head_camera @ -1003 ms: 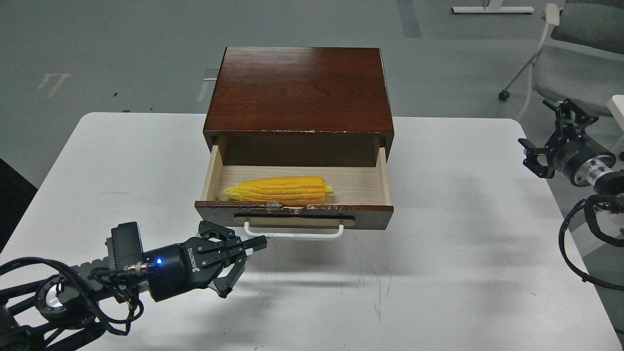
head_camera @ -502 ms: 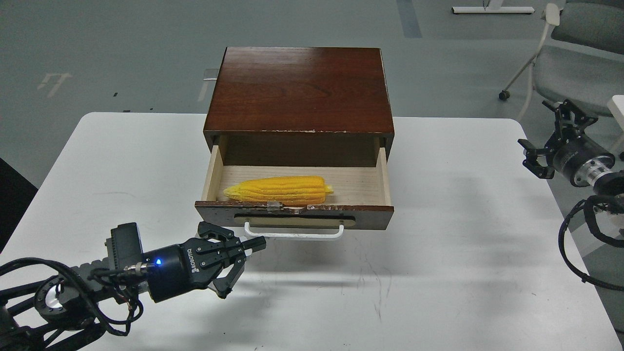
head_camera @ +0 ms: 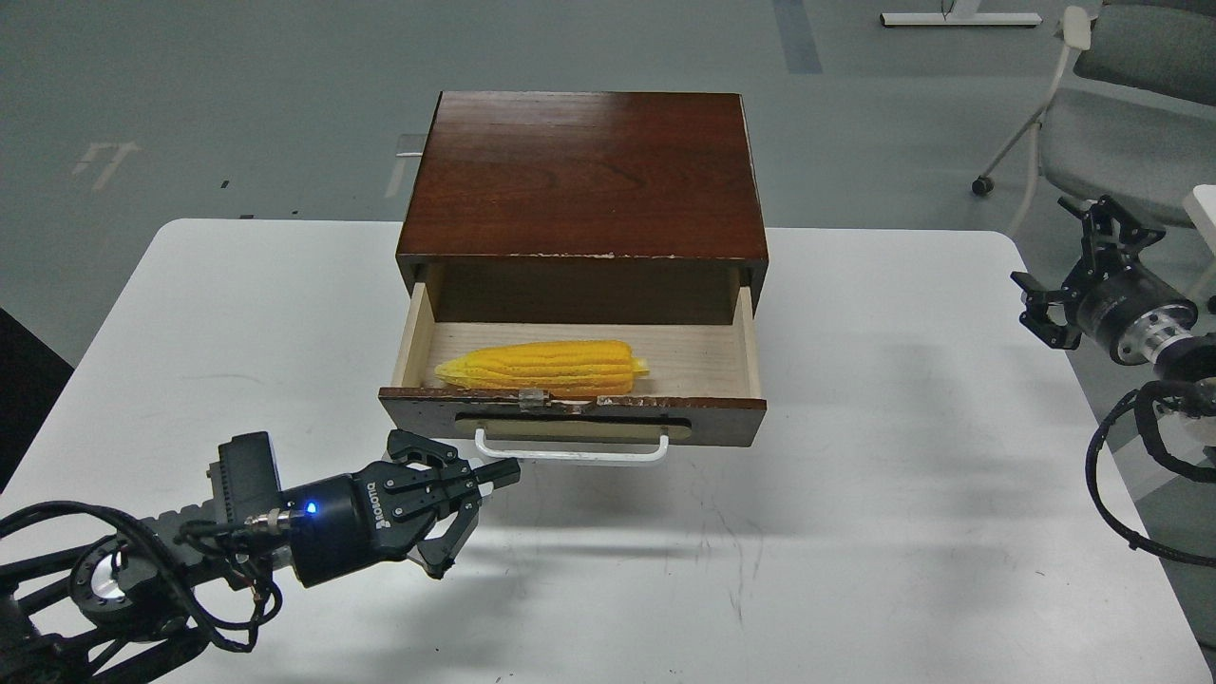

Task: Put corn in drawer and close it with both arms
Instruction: 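Push the drawer front with the left gripper toward the box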

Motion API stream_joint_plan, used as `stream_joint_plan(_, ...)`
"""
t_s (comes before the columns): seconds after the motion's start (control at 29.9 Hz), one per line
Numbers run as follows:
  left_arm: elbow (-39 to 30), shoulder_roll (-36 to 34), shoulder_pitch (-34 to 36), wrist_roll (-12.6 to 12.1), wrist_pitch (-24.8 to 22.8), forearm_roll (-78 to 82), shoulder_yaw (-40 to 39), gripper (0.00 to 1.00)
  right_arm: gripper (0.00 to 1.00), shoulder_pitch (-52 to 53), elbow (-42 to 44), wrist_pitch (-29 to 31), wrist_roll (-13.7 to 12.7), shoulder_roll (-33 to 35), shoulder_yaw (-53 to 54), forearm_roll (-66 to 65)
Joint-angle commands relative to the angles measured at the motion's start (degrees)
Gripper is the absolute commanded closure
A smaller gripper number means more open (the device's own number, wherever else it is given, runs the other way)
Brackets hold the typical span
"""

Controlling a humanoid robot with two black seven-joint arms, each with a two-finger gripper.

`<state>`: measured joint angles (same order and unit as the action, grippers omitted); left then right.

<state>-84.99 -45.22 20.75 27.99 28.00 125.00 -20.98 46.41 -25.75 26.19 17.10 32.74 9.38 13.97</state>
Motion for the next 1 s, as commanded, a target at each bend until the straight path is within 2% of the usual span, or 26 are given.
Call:
stream_joint_plan(0.0,0.52,0.92,0.08,0.01,0.0,0.0,-1.17,1.0,0.04,0.08,0.0,0.0,-0.05,-0.04,0.02,0.0)
stream_joint_plan(0.57,5.01,5.93,1.31,0.01,0.0,0.0,-2.49,1.0,0.04,0.08,0.18,0.0,-0.05,0.05,0.02,0.0)
stream_joint_plan(0.97,9.14,8.57,5.7,0.01,0.0,0.0,-2.58,1.0,0.04,-0.01,0.18,0.0,0.03,-0.04,0.02,0.0)
